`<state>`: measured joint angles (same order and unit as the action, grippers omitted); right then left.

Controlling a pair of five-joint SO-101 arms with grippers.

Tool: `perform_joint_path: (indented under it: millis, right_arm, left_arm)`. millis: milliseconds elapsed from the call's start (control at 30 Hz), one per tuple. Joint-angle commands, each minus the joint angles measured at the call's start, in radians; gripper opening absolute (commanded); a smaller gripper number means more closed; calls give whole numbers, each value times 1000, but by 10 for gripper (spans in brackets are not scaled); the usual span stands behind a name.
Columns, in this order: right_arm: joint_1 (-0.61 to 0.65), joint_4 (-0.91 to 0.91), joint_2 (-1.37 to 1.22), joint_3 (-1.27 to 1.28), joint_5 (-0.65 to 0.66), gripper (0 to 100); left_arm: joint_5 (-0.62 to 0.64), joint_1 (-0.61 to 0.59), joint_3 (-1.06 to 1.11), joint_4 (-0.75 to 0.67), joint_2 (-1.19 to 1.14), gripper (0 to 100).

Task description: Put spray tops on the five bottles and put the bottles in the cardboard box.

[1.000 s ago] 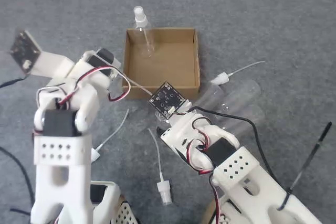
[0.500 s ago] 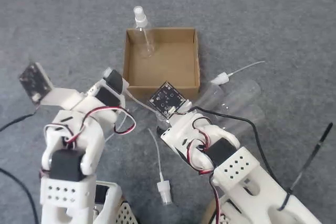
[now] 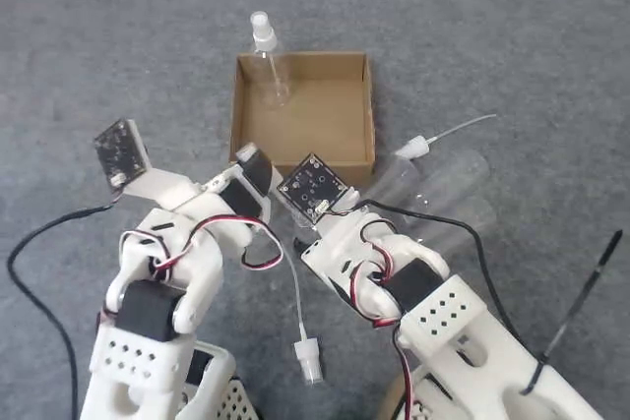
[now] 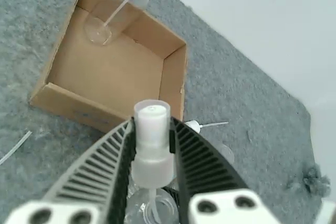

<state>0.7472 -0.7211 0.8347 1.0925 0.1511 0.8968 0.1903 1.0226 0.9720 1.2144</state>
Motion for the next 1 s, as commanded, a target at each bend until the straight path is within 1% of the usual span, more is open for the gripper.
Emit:
perform_joint_path:
  millis: [0,200,300,333,567,733,967]
  right_arm:
    - [-16,-1,45,-35,21,6]
    - [-18,-1,47,-35,21,6]
    - [-18,-1,47,-35,21,6]
    - [-18,-1,47,-35,21,6]
    - [-18,-1,47,-35,21,6]
    - [-19,-1,47,-35,21,6]
    - [-54,4,47,-37,21,6]
  left_arm:
    - [-6,17,2,-40,29,10]
    - [-18,49,33,-35,29,10]
    - [-101,71,33,-21,29,10]
    - [-112,81,33,-18,29,10]
    - [-123,173,33,60,29,11]
    - [-150,222,35,83,29,11]
    - [-157,238,44,94,29,12]
